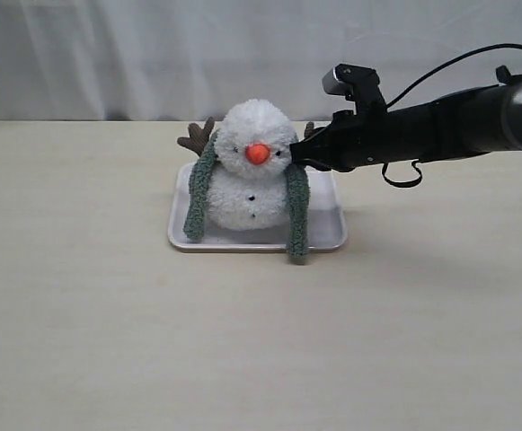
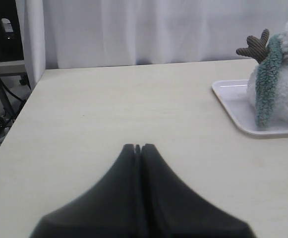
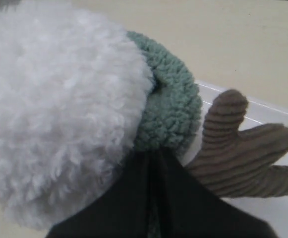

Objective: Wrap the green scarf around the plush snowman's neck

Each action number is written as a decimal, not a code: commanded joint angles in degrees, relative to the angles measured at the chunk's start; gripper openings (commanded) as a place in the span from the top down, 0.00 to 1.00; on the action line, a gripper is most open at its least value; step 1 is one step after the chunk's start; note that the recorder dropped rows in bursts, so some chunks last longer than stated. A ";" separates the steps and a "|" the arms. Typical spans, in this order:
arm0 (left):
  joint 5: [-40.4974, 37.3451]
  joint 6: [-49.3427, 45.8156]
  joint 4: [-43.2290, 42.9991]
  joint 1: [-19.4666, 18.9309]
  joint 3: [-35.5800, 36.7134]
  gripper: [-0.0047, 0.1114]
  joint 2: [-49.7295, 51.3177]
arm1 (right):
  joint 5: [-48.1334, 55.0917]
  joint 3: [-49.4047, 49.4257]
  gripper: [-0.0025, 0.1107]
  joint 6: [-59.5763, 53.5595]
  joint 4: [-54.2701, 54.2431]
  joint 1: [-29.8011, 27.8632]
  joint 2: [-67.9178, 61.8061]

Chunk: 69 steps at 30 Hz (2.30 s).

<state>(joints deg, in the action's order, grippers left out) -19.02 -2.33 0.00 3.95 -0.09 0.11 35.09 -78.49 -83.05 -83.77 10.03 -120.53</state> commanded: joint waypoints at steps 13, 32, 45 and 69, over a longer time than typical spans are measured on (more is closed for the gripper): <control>1.09 0.24 -0.43 0.10 0.09 0.96 -0.11 | -10.95 -0.09 0.94 -1.42 -0.07 -0.19 4.41; 0.95 0.24 -0.43 0.10 0.09 0.96 -0.11 | 0.60 -0.09 0.94 -4.61 -0.80 0.17 0.21; 2.16 0.24 -2.80 0.10 0.09 0.96 -0.11 | -0.85 1.67 0.94 4.90 10.70 -0.16 11.80; 10.81 0.24 -2.29 0.10 0.09 0.96 -0.11 | -21.81 30.81 0.94 -4.06 0.55 0.10 57.08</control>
<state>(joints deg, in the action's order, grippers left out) -9.02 -2.33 -2.66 3.95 -0.09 0.11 17.37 -50.99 -86.41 -82.75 10.16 -68.81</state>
